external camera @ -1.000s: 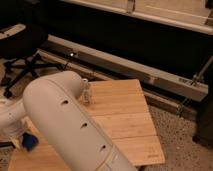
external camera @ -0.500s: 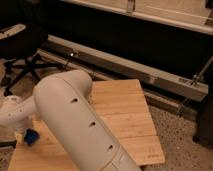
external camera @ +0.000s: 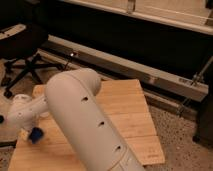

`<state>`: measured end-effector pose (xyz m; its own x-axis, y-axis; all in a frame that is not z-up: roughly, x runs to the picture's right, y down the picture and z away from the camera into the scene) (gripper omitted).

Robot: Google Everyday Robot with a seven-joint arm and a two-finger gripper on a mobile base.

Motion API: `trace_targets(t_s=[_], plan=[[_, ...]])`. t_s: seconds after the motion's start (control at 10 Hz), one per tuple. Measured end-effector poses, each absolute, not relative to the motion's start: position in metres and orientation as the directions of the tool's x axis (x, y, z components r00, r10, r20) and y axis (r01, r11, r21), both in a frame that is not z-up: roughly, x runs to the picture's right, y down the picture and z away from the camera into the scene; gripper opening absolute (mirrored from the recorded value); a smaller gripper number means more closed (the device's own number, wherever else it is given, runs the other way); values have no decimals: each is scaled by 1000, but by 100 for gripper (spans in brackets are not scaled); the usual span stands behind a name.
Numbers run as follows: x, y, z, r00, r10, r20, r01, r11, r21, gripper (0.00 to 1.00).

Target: Wipe the white sponge on the table

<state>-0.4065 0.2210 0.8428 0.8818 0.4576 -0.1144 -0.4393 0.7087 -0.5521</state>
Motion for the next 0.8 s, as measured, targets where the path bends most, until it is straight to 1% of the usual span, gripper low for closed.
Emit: trace_targets(t_s=[0.8], plan=[[-354, 230, 836, 874, 465, -140, -460, 702, -543, 11]])
